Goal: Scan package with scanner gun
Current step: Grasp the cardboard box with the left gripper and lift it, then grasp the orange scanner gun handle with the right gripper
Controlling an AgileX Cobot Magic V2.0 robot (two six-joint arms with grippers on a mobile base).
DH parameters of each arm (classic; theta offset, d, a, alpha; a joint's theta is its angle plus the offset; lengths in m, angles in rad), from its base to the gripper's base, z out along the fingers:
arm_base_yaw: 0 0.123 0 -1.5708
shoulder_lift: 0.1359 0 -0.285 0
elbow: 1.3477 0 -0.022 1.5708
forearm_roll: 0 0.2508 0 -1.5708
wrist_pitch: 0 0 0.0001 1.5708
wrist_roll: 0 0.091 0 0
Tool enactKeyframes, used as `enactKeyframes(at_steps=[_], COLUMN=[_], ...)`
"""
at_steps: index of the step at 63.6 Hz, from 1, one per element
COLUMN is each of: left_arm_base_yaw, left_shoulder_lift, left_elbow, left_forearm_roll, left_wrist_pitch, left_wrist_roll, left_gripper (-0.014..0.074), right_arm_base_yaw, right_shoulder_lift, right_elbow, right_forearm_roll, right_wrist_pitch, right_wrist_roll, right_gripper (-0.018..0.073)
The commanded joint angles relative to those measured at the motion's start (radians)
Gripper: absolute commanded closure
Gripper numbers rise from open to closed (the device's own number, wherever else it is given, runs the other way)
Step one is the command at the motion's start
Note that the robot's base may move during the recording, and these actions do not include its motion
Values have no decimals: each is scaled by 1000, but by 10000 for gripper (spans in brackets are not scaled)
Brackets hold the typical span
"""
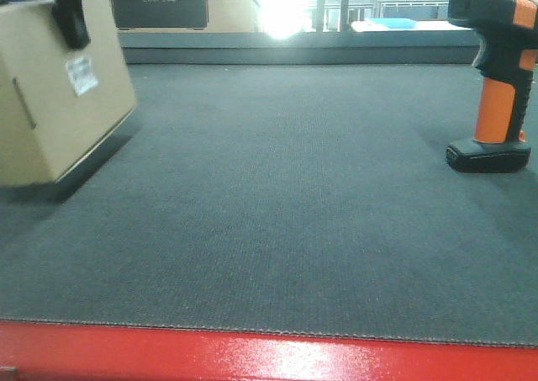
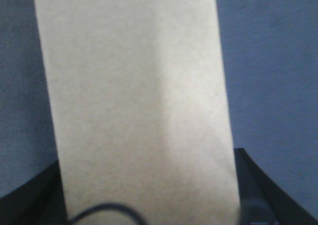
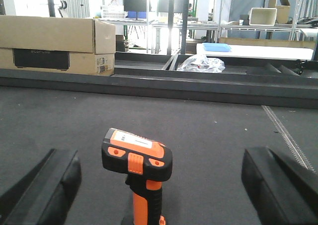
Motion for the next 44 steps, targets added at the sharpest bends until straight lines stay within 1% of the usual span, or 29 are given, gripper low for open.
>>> enactKeyframes(at_steps=[1,3,4,8,9,13,19,25,31,35,44], left_arm_base_yaw=[4,4,4,4,4,4,4,4,4,4,4], left_shoulder_lift=[-57,-67,-72,-84,-85,-85,-85,-85,-85,-85,-85], left_elbow=[-15,-15,-15,-15,-15,-15,-15,-15,-15,-15,-15], left_forearm_roll=[-105,-152,-188,-292,-330,-434,-521,-571,-575,-572,-572], left_wrist_pitch=[-5,-5,-5,-5,-5,-5,-5,-5,-5,-5,-5], left_wrist_roll=[-10,-10,-10,-10,-10,-10,-10,-10,-10,-10,-10], left_gripper=[707,707,707,707,707,707,707,707,707,707,707], right_arm_base_yaw=[8,10,13,22,24,32,43,60,81,94,117], right_shoulder_lift=[7,7,7,7,7,7,7,7,14,38,119], right_elbow=[-10,-10,-10,-10,-10,-10,-6,3,42,71,119], right_forearm_roll=[2,2,2,2,2,2,2,2,2,2,4], right_wrist_pitch=[-21,-21,-21,-21,-21,-19,3,32,34,17,-82], right_wrist_roll=[0,0,0,0,0,0,0,0,0,0,0], right_gripper=[-1,-1,-1,-1,-1,-1,-1,-1,-1,-1,-1])
